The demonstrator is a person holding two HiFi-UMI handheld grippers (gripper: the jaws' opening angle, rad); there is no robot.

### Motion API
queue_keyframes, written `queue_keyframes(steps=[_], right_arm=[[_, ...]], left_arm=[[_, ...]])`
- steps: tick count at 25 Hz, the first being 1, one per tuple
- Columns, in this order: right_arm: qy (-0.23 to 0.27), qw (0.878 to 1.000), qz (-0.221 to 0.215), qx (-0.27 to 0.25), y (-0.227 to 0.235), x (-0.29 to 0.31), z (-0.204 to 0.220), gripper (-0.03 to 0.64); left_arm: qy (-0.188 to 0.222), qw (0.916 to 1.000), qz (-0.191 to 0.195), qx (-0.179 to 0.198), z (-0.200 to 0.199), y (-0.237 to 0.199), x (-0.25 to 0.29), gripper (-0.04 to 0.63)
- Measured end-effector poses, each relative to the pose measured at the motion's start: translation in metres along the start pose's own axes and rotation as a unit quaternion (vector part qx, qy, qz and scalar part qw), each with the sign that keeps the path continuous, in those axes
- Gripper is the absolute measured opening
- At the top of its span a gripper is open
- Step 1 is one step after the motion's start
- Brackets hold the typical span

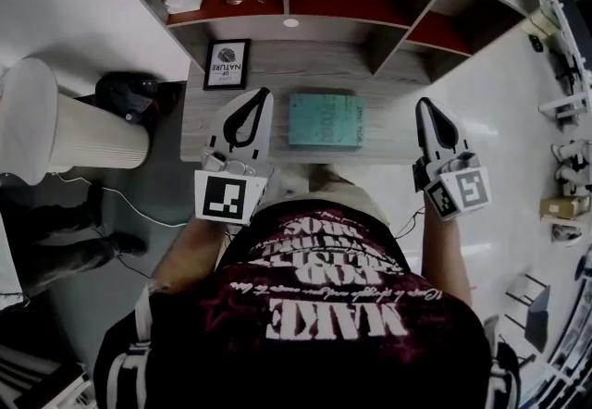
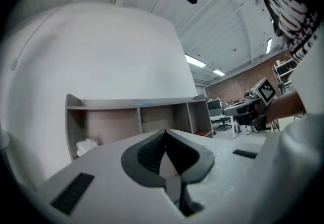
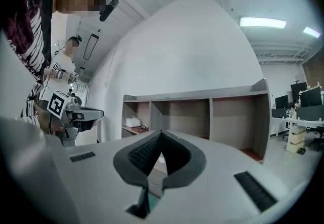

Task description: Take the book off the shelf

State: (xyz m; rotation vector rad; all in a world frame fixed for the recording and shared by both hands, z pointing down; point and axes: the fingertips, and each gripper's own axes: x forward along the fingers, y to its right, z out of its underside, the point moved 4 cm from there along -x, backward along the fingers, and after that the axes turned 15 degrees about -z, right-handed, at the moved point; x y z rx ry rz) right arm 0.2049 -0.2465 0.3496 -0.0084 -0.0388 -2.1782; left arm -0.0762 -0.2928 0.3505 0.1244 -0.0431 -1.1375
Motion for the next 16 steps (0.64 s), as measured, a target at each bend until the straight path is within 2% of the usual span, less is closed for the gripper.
queue_keyframes(steps=[9,16], right_arm=[[-0.029,0.998,0.007,-0.059,-0.014,-0.008,-0.005,0.003],[-0.043,0.998,0.004,-0.048,-0.018,-0.002,0.012,0.003]], left_arm=[[-0.021,0.9996,0.02,0.005,-0.003,0.006,-0.001,0.008],[-0.032,0.9992,0.025,-0.004,0.003,0.004,-0.002,0.008]])
